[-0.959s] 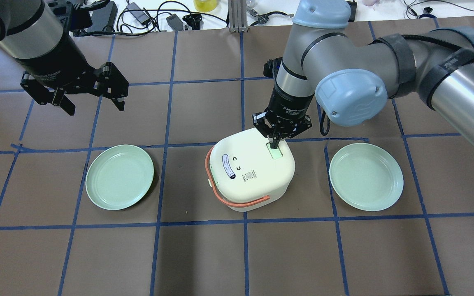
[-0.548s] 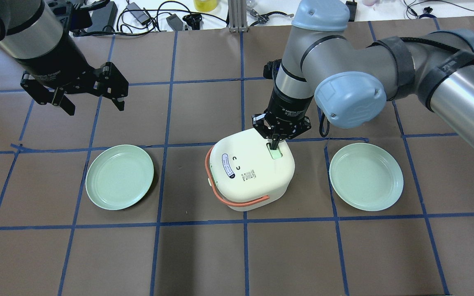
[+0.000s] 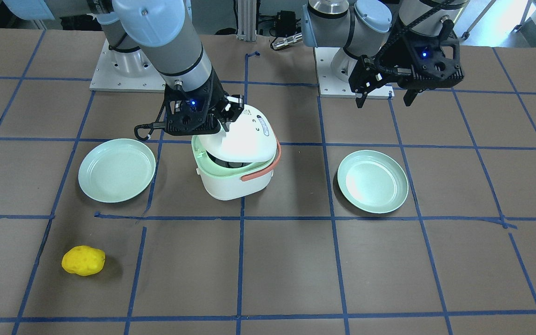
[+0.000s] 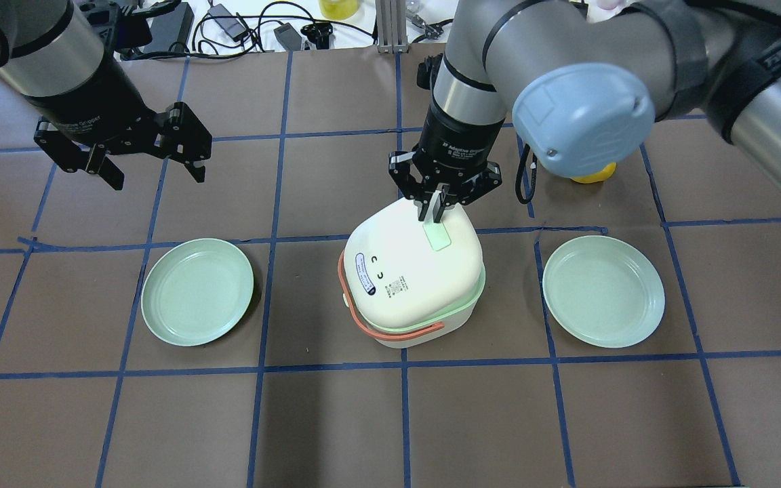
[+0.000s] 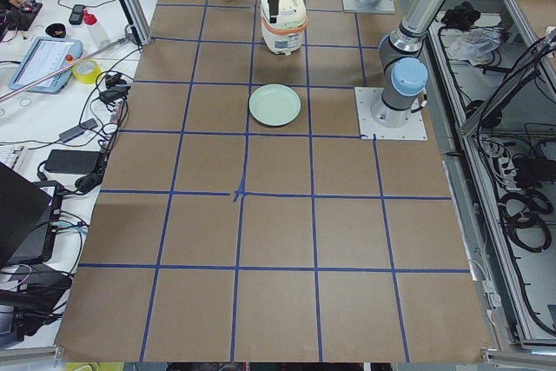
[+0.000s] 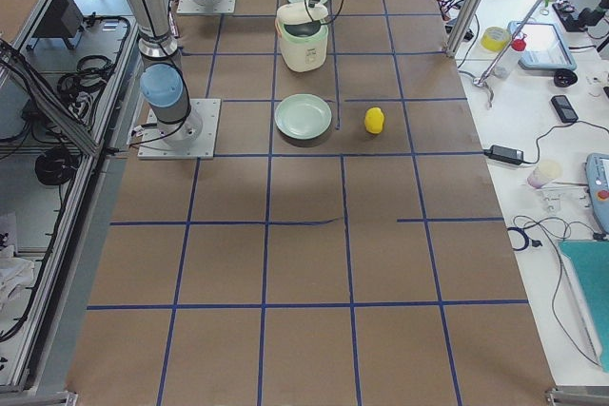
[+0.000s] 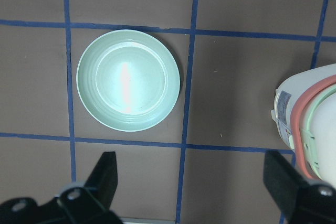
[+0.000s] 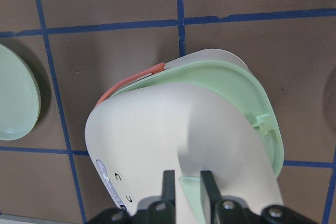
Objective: Press rice cooker button
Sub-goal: 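Push the right gripper on the button as the lid springs open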
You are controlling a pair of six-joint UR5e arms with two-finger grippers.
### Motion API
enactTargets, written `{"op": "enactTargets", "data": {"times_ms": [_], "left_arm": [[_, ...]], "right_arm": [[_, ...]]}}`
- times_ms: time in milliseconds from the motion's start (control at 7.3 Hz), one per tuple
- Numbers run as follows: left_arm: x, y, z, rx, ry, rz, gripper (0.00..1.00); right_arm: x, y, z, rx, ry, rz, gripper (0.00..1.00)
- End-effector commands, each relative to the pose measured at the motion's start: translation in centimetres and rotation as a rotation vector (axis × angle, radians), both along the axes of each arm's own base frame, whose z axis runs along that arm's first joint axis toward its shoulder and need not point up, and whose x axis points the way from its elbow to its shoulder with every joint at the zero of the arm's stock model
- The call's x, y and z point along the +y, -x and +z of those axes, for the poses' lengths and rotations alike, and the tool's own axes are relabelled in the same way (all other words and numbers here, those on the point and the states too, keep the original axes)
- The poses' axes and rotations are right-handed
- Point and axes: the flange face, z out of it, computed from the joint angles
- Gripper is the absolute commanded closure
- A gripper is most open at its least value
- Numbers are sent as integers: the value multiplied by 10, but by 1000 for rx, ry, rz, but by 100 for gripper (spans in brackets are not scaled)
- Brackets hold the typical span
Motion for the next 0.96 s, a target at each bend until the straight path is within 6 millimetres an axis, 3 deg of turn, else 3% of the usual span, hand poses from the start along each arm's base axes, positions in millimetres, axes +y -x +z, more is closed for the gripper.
{"op": "enactTargets", "data": {"times_ms": [0,274,548,822], "left_arm": [[0,0,0,0,0,0,0],[0,0,0,0,0,0,0],[0,0,0,0,0,0,0],[0,0,0,0,0,0,0]], "right_arm": [[-7,9,51,-1,24,-28,0],[-21,33,79,2,40,-81,0],[-36,72,77,73,62,-78,0],[-39,92,72,209,84,-1,0]]}}
